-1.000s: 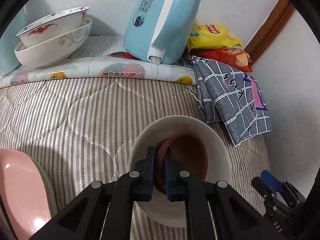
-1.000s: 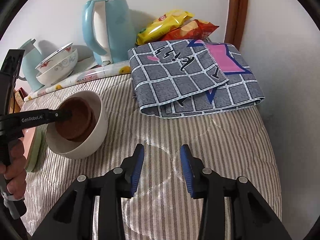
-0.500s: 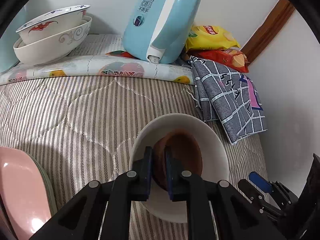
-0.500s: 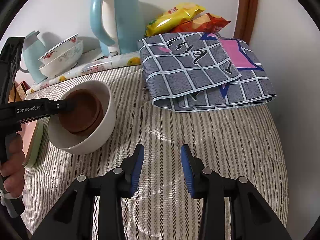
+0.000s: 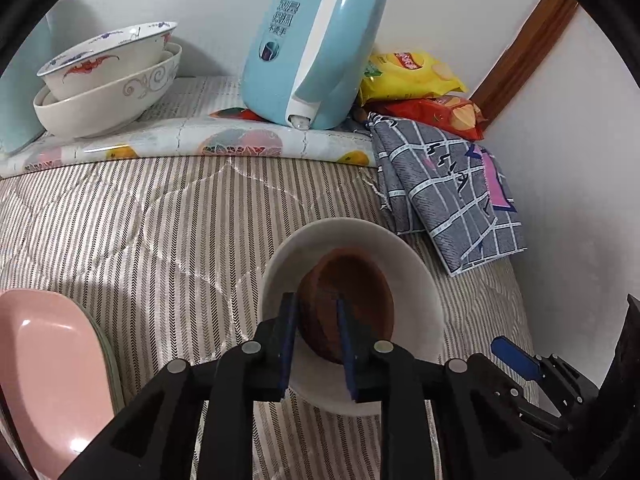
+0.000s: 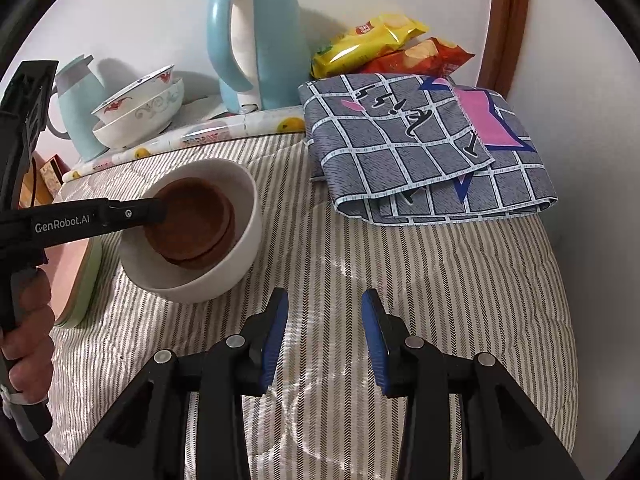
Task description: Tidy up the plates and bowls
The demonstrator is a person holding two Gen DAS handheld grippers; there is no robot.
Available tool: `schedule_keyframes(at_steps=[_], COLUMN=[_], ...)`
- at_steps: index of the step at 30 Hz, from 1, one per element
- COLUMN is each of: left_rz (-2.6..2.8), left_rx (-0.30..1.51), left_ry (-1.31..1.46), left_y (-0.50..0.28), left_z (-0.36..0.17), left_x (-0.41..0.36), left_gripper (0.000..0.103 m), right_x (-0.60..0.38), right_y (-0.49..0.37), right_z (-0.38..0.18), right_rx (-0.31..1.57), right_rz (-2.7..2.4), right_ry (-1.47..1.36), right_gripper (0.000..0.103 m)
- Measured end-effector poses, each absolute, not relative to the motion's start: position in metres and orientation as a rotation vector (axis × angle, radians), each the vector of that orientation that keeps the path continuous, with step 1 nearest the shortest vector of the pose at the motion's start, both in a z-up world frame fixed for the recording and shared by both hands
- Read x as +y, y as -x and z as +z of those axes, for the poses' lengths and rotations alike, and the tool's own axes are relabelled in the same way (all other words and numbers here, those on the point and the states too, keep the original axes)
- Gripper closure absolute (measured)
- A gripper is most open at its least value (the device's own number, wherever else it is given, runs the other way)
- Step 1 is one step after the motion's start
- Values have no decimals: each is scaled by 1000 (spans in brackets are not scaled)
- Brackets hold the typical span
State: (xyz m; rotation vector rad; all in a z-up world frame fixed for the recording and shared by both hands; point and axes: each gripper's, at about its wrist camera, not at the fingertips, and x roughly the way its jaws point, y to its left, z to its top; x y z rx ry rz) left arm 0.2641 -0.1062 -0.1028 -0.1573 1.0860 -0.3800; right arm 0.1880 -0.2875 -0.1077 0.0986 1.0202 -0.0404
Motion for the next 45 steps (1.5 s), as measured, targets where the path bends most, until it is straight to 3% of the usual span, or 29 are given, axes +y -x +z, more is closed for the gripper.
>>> schedule_keyframes(at_steps=[4, 10, 37, 43, 45], left_rz=[-374, -341, -273, -271, -267], left_rx=[1077, 1053, 1093, 1107, 1115], left_ry=[157, 150, 147, 132, 120], left_y=[-259, -250, -253, -263, -265], left_z=[-97, -87, -103, -110, -114], left_x=[-104, -94, -78, -85, -88], left_gripper=[76, 76, 76, 76, 76], right_x=[-283, -276, -253, -251, -250], right_y=[-185, -182, -229, -239, -241], right_z=[-101, -90, -95, -108, -111], right_rx=[1008, 988, 1003, 1039, 1047], right_rz=[-33, -29, 5, 0, -5], right_ry=[-89, -80, -79, -61, -53], right_gripper=[65, 58, 58, 66, 73])
